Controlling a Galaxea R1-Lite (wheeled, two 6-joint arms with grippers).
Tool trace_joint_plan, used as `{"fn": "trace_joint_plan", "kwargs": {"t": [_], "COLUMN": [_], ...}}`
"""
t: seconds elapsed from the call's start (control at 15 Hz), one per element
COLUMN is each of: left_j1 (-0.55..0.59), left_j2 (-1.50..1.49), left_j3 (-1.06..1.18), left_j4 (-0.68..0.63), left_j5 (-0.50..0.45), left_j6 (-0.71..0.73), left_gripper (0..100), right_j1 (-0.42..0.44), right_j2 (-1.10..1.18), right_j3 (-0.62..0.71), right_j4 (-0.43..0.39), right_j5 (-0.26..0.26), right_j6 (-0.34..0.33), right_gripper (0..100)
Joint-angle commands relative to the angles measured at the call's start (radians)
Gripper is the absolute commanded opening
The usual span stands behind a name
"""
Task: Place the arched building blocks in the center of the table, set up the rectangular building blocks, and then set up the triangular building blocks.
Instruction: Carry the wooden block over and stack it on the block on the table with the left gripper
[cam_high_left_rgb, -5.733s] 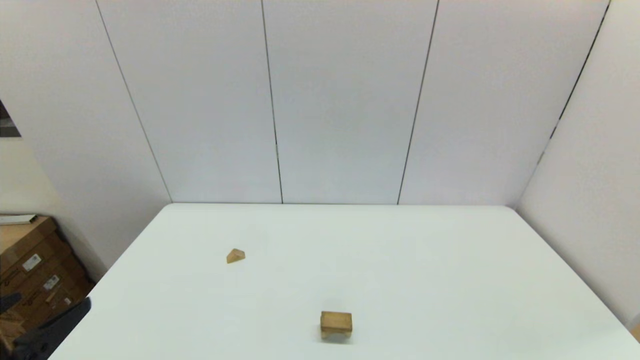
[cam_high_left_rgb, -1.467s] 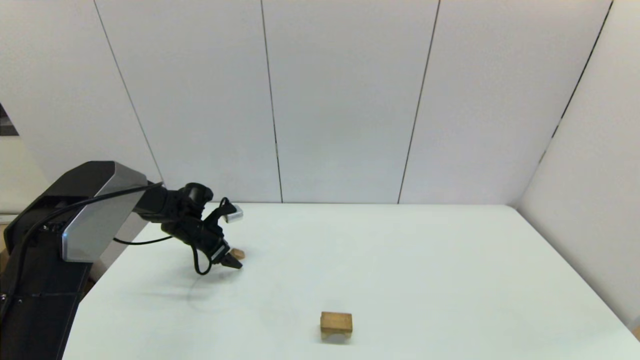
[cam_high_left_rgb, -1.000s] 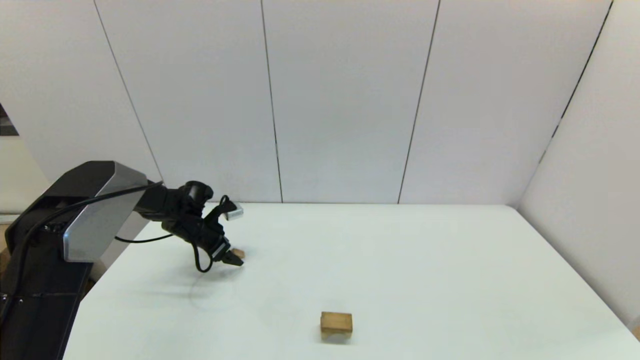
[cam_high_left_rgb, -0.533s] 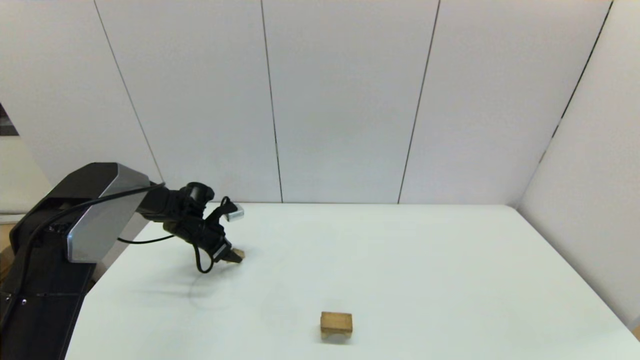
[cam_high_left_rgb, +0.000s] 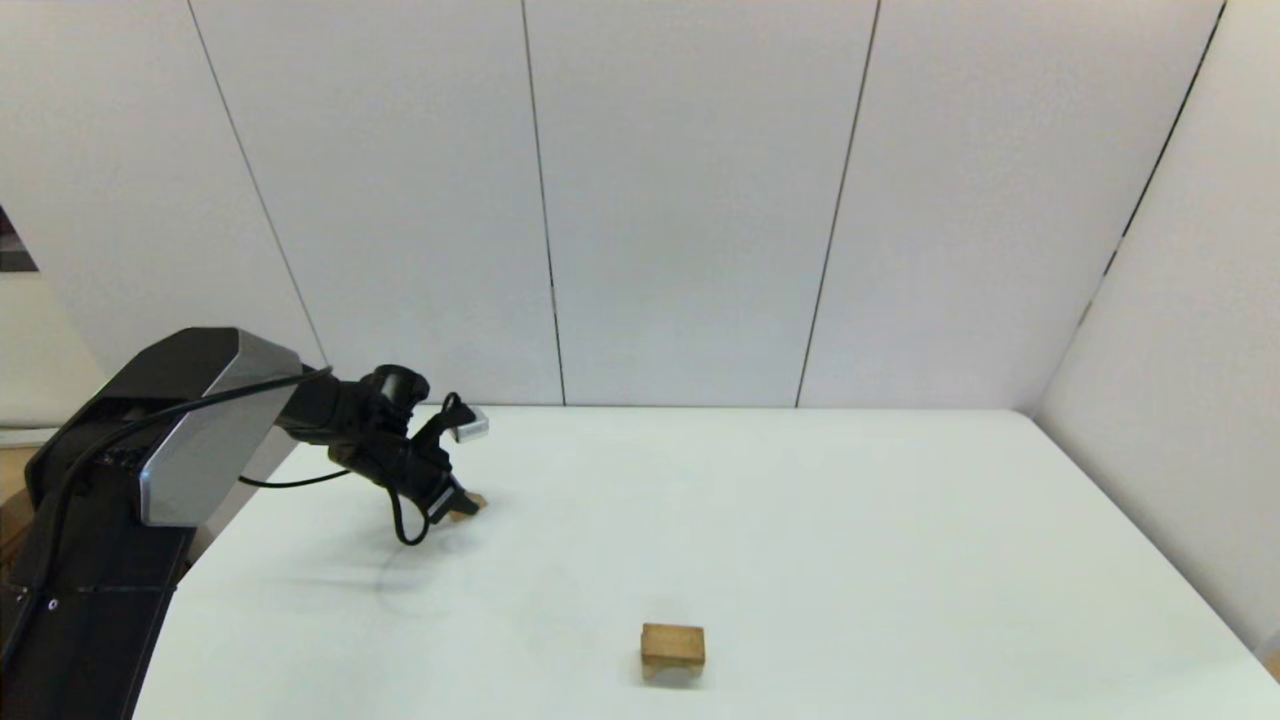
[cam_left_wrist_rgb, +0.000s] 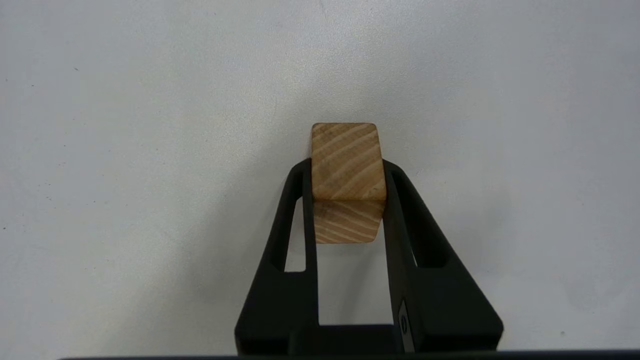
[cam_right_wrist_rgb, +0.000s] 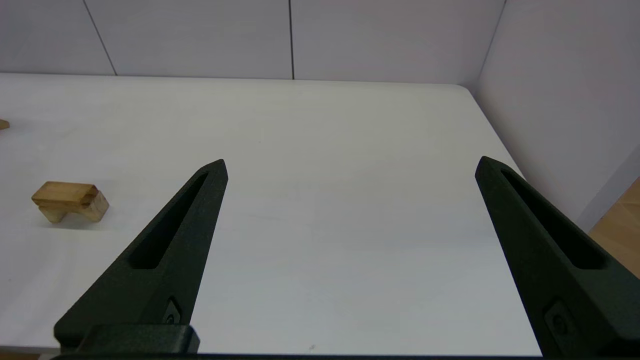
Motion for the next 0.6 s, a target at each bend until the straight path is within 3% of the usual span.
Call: {"fn": "trace_joint_plan", "kwargs": {"t": [0.07, 0.33, 0.6], "left_j1": [-0.002, -0.072, -0.295], "left_j2": [-0.032, -0.213, -0.353], "left_j3": [0.0, 0.0, 0.003], "left_j4": [0.007, 0.103, 0.198], "left_j5": [-0.034, -0.079, -0.076], "left_j6": [0.002, -0.002, -0.024], "left_gripper": [0, 0, 0], "right_j1": [0.0, 0.0, 0.0], "right_j2": [0.0, 0.0, 0.0], "right_j3": [0.0, 0.0, 0.0], "right_j4": [0.0, 0.0, 0.0], "right_j5": [0.0, 0.0, 0.0], "right_j6": [0.0, 0.0, 0.0], "right_gripper": [100, 100, 100]}}
